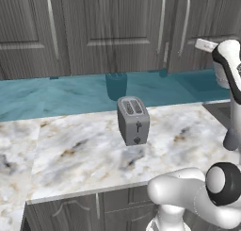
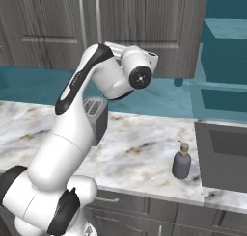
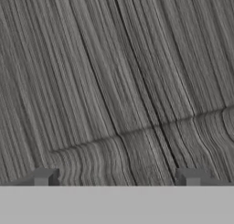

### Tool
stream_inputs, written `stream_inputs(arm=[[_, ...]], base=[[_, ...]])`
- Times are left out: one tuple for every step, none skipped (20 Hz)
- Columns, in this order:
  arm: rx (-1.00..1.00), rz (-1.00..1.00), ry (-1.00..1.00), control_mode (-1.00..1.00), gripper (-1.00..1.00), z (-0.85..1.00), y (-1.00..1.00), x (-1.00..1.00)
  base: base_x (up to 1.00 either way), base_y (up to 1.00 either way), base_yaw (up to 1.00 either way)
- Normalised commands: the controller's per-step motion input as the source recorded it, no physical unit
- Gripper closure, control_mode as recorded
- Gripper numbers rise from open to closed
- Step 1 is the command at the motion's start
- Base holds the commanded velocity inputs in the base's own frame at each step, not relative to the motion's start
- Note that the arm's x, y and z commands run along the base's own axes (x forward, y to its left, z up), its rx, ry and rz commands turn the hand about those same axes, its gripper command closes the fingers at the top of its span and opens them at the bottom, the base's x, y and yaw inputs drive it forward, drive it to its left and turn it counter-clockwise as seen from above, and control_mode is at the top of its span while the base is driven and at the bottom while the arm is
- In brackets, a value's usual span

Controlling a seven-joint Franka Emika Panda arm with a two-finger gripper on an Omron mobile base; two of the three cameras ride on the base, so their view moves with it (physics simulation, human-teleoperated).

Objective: Open the cabinet. Pick the soap dispenser and place it next to the sink. Then close the cabinet.

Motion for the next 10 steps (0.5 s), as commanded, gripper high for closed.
stream_inputs(arm=[[0.0,-0.09,0.0,-1.0,-1.0,0.0,0.33,0.53],[0.0,-0.09,0.0,-1.0,-1.0,0.0,0.3,0.53],[0.0,-0.09,0.0,-1.0,-1.0,0.0,0.27,0.49],[0.0,-0.08,0.0,-1.0,-1.0,0.0,0.25,0.46],[0.0,-0.08,0.0,-1.0,-1.0,0.0,0.23,0.42],[0.0,-0.06,0.0,-1.0,-1.0,0.0,0.21,0.44],[0.0,-0.06,0.0,-1.0,-1.0,0.0,0.19,0.44],[0.0,-0.07,0.0,-1.0,-1.0,0.0,0.19,0.42],[0.0,-0.08,0.0,-1.0,-1.0,0.0,0.15,0.38],[0.0,-0.08,0.0,-1.0,-1.0,0.0,0.12,0.35]], base=[[0.0,0.0,0.0],[0.0,0.0,0.0],[0.0,0.0,0.0],[0.0,0.0,0.0],[0.0,0.0,0.0],[0.0,0.0,0.0],[0.0,0.0,0.0],[0.0,0.0,0.0],[0.0,0.0,0.0],[0.0,0.0,0.0]])
